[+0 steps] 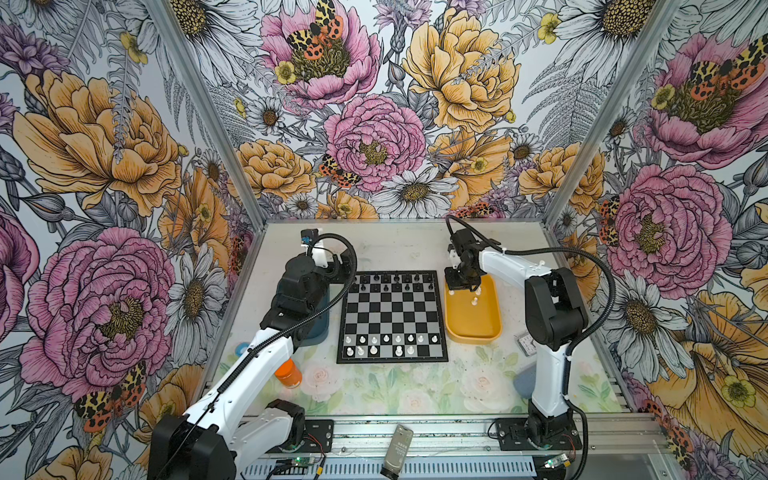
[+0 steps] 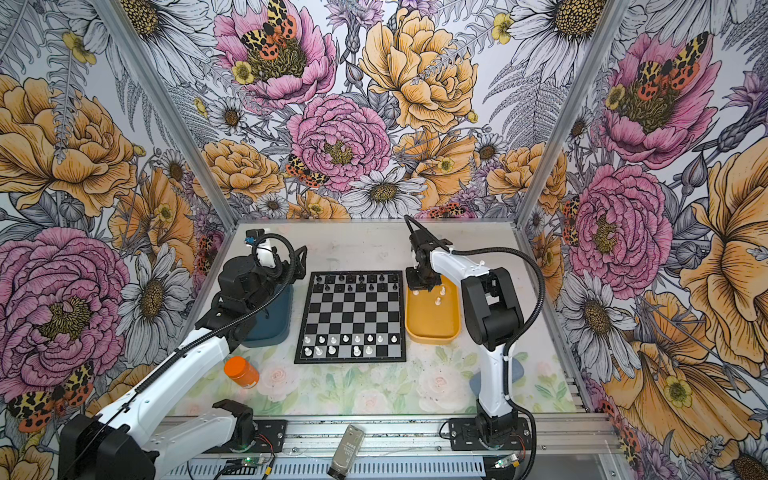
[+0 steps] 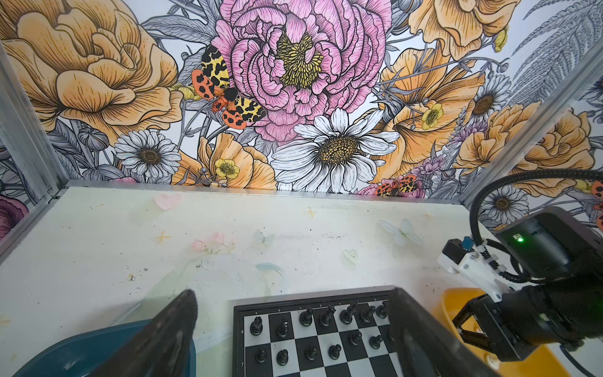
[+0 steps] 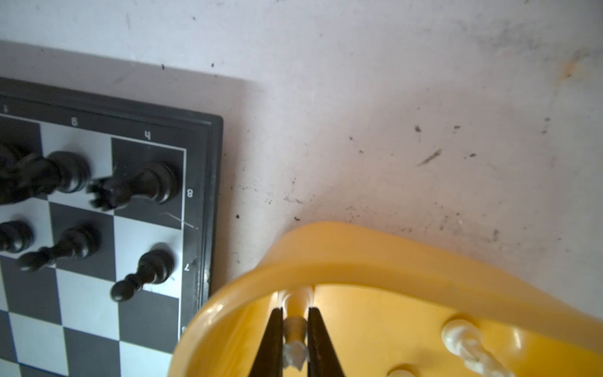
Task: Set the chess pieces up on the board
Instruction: 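Close the right gripper on the white piece and lift it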
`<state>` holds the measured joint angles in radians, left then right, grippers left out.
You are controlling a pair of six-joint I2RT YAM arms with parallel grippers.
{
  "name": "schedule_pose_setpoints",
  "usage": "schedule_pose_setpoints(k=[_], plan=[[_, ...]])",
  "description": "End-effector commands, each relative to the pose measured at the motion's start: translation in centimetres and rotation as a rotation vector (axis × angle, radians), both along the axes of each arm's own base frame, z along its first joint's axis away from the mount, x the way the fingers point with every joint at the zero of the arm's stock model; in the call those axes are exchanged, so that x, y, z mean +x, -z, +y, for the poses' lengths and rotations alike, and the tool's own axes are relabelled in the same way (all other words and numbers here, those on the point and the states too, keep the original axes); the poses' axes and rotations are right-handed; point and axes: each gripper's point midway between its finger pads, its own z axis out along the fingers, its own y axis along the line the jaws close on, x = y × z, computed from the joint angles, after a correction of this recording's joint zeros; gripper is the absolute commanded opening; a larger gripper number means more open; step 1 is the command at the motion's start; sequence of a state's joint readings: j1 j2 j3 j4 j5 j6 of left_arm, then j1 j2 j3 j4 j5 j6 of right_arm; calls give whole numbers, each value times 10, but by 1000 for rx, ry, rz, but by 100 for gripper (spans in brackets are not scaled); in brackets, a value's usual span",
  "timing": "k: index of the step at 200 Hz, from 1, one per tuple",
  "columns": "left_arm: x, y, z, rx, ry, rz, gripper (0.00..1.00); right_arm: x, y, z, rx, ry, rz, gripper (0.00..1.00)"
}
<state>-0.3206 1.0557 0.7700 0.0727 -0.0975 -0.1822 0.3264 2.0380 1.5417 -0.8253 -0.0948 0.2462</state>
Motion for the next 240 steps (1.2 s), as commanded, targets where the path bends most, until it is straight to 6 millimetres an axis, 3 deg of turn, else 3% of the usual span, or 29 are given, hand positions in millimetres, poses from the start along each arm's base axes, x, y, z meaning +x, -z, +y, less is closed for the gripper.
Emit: schedule_pose_setpoints(k=[1, 43, 98, 131, 153, 188, 240], plan=[[0, 1, -3, 13, 7, -9, 92, 9, -9, 1, -24, -3, -49, 0], [-2, -2, -4, 15, 10, -10, 92, 1, -30, -2, -76, -8, -78, 0], [-6, -5, -2, 24, -26, -1, 93, -26, -96, 14, -114, -55, -152, 0], [-8, -9, 1, 22, -49, 14, 93, -54, -125, 49, -77, -142, -142, 0], [-14, -13, 1, 21, -62, 6, 92, -77, -134, 77, -59, -207, -127, 0], [-24, -21, 10, 25, -113, -7, 92, -111, -135, 124, -14, -301, -100, 0], [-48, -39, 27, 3, -177, -53, 92, -152, -127, 177, -18, -385, -95, 0]])
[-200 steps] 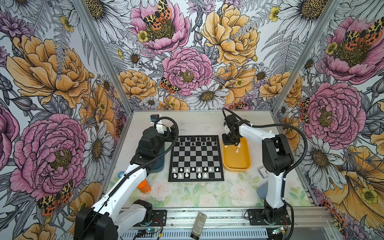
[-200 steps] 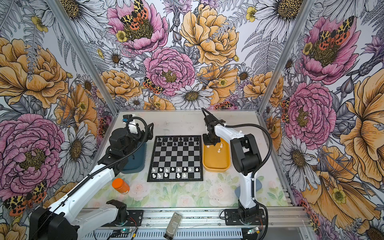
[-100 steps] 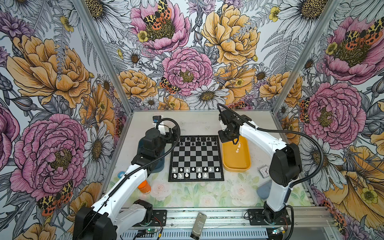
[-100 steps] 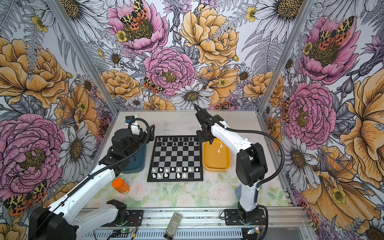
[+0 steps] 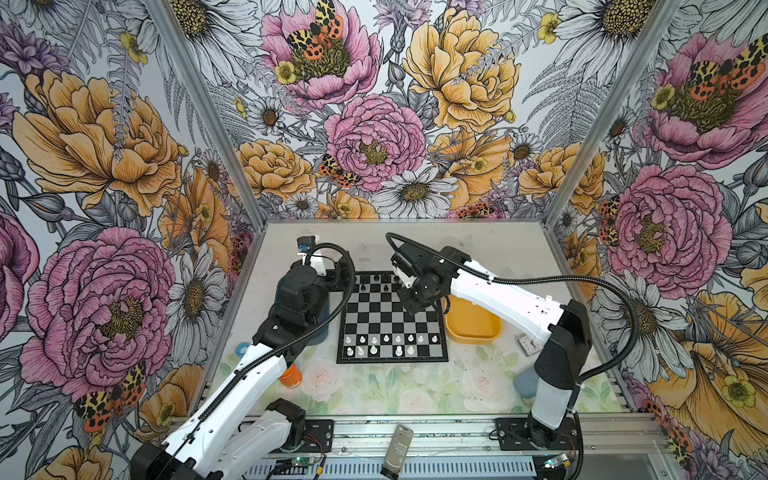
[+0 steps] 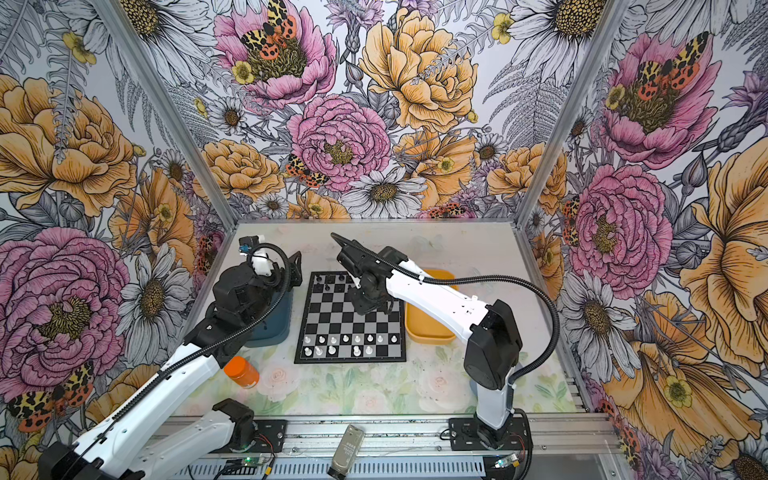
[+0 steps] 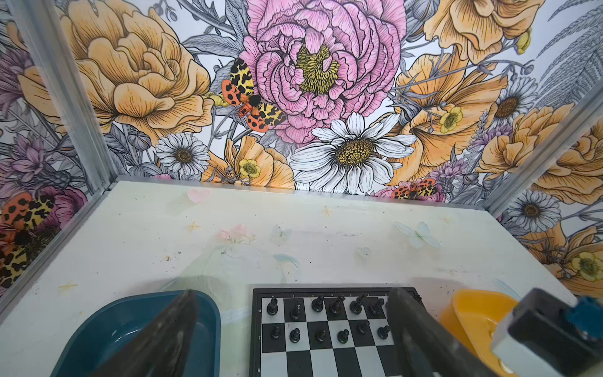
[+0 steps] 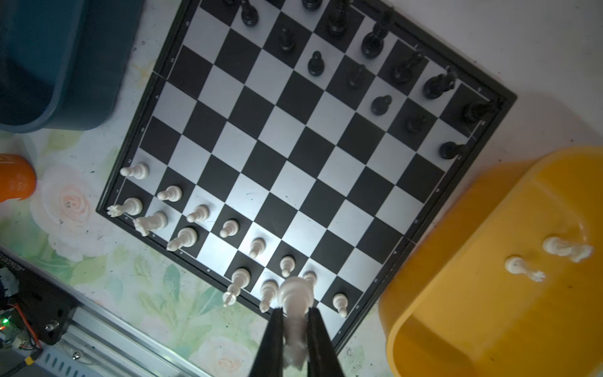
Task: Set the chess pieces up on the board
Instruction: 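Close the right gripper on the white piece and lift it, then carry the white piece with the right gripper over the board's nearest row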
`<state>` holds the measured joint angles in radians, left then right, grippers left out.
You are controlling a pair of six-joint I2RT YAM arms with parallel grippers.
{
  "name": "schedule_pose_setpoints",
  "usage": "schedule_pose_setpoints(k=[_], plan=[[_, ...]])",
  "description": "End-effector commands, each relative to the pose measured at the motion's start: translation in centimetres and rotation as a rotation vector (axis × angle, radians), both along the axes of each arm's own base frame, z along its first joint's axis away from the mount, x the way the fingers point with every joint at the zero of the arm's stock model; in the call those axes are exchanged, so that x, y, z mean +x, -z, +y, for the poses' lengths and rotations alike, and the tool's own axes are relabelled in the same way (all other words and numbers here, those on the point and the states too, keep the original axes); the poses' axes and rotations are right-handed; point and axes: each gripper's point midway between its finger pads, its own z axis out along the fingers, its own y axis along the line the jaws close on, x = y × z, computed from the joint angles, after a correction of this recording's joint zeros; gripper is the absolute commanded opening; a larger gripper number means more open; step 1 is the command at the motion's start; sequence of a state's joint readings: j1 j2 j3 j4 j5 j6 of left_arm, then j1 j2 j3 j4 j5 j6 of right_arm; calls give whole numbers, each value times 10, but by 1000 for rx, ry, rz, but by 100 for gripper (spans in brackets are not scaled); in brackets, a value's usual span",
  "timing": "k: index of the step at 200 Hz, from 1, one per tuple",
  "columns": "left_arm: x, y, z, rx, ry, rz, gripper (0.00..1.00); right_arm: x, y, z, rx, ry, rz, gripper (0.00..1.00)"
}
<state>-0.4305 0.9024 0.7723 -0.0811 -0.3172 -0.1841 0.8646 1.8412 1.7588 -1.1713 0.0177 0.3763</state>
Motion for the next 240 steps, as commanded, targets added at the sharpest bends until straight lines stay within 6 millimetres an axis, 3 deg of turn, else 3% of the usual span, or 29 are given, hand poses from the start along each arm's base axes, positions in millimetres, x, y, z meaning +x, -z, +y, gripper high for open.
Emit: schedule_pose_setpoints(k=[1, 70, 166, 240], plan=[[-12, -21, 15, -26, -69, -42, 92, -11, -1, 21, 7, -5, 0, 0], [-36, -32, 23, -33, -83, -95, 94, -45, 22, 47, -37, -80, 35, 0], [-44, -34, 21, -16, -83, -111, 95, -59, 56, 65, -47, -111, 90, 0], [-44, -31, 17, 9, -73, -105, 96, -64, 74, 68, -56, -114, 129, 0]])
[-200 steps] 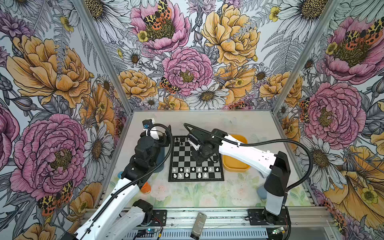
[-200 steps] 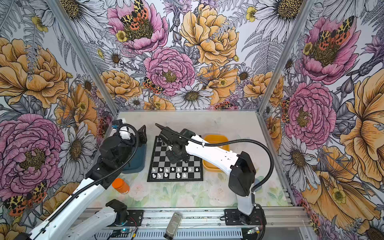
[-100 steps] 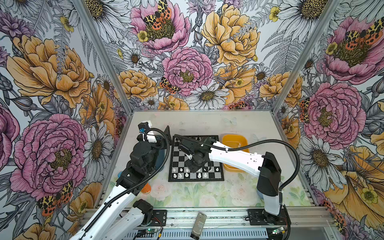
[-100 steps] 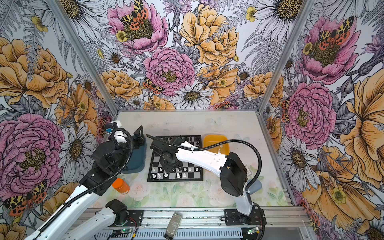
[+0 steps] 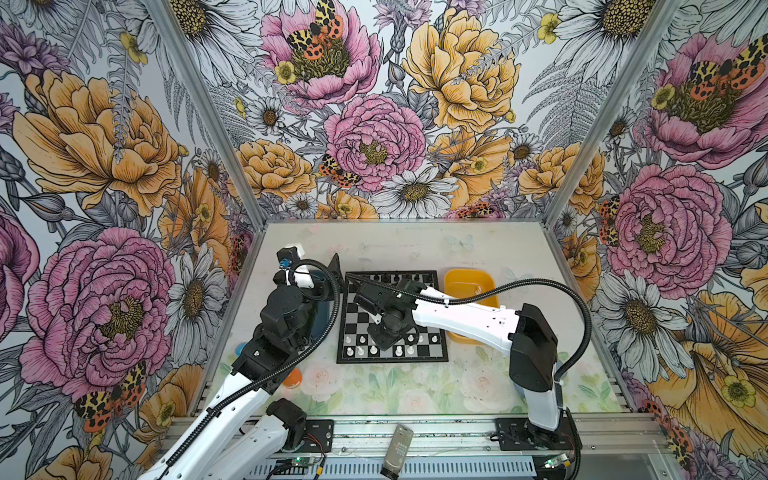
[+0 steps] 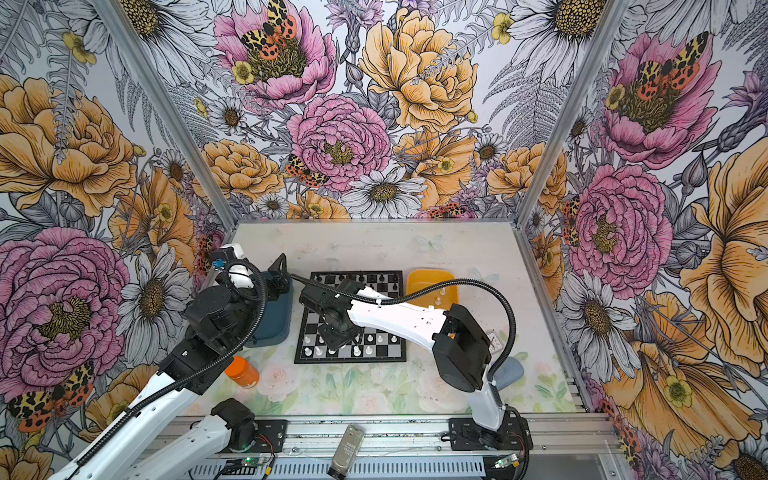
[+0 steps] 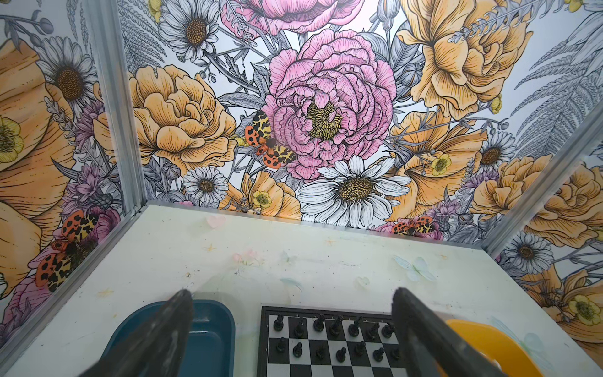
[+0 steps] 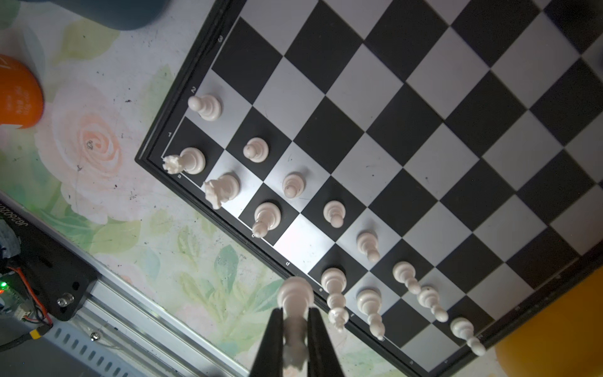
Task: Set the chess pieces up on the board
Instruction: 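Carry the white piece with the right gripper over the board's nearest row, then lower the white piece onto the nearest row and open the right gripper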
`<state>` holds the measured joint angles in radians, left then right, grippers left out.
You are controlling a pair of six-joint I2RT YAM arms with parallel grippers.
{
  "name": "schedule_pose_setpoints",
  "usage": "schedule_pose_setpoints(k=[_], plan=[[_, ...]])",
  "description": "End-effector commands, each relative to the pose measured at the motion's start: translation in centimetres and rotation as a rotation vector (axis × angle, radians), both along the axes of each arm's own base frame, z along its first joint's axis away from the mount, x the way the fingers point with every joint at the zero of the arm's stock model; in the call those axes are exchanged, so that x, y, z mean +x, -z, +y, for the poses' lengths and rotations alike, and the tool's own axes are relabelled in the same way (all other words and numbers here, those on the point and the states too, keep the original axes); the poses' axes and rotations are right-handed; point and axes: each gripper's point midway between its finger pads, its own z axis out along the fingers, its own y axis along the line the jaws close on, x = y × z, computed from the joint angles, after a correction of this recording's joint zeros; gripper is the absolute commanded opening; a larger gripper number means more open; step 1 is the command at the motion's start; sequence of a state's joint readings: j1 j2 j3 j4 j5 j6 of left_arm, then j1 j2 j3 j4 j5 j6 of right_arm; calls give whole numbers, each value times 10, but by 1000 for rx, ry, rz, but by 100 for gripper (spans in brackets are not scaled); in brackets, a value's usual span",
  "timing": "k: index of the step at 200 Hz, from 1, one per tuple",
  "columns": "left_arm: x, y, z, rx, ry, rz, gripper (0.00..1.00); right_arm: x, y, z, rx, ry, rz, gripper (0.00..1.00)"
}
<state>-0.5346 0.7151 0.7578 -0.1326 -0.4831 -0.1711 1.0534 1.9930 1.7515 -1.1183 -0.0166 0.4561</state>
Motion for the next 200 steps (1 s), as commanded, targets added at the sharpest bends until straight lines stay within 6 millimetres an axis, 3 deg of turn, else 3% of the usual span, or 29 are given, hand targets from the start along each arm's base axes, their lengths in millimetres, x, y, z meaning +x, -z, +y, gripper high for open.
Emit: schedule_pose_setpoints(k=[1, 200], plan=[[-1, 6, 2, 36, -15, 12, 96, -2, 14, 6, -1, 7, 25, 0], [1, 8, -1, 52, -13, 19, 97, 4, 48, 0, -45, 28, 18, 0]])
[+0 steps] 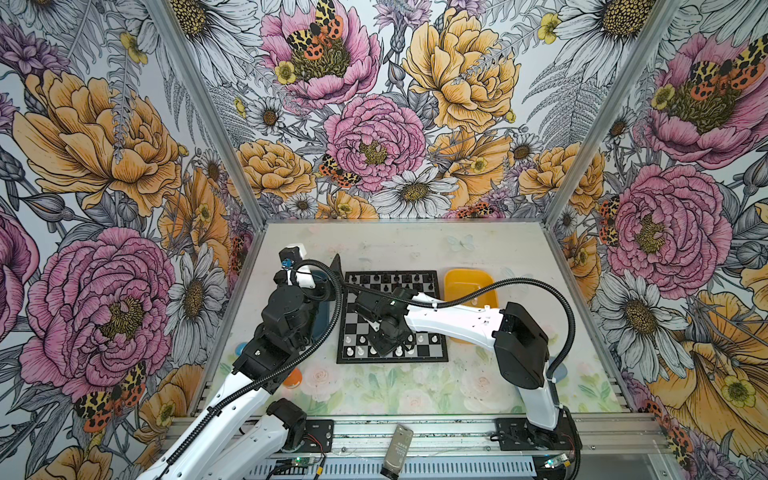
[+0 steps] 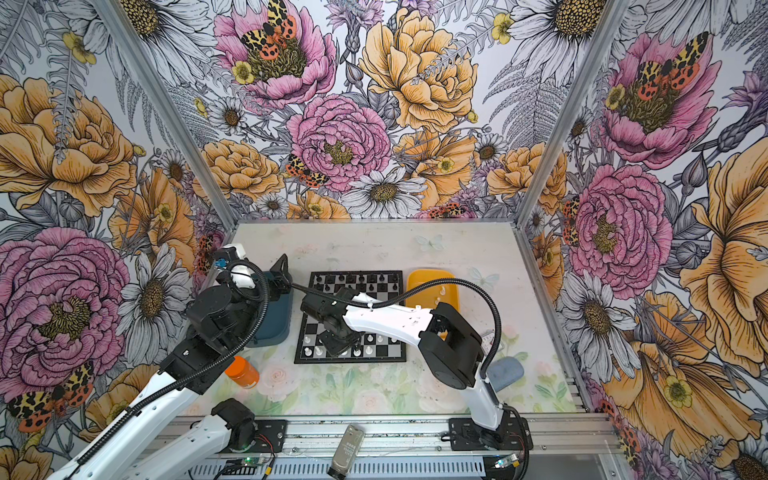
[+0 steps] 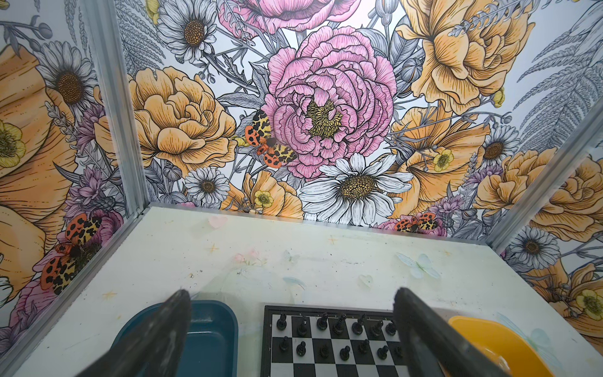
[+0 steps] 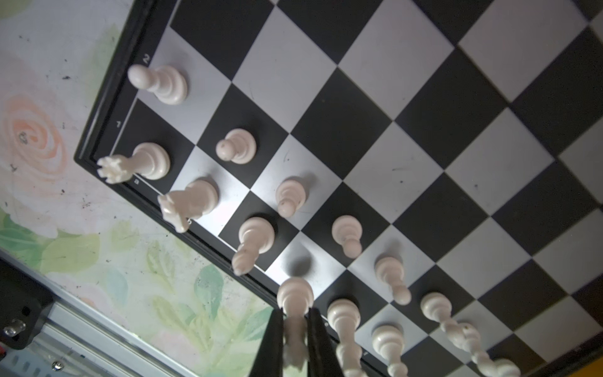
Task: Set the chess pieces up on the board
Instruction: 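Lower the white piece onto the nearest row and open the right gripper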
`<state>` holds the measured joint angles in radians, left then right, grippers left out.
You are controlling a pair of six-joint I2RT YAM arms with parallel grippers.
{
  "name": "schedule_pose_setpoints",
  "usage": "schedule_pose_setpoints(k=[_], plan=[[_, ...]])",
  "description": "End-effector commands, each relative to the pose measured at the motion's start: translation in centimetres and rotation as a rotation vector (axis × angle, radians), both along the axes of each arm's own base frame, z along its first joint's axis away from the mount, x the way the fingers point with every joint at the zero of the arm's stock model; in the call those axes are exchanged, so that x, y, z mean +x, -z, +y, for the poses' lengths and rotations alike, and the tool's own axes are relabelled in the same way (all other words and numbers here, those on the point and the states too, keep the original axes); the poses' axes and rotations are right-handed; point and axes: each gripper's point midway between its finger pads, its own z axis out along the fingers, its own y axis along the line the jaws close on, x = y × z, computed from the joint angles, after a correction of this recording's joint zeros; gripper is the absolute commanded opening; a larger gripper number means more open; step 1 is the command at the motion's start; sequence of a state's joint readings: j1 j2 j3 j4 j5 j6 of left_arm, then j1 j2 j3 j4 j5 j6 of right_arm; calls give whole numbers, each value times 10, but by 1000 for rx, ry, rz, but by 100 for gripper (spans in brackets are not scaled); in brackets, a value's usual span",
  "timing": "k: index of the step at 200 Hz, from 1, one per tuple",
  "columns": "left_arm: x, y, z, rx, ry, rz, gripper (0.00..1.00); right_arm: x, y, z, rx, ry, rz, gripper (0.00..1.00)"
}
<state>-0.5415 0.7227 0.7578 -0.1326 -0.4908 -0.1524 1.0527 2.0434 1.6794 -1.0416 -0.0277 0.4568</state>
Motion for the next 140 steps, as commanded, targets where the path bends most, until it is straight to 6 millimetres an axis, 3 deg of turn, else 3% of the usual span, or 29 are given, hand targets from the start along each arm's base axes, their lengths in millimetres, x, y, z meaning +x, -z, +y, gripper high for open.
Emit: schedule_pose_setpoints(k=[1, 140], plan=[[0, 6, 1, 29, -13, 14, 97, 6, 9, 0, -12, 28, -14, 0], [1, 10, -1, 44, -11, 21, 98, 9, 17, -1, -19, 38, -14, 0]])
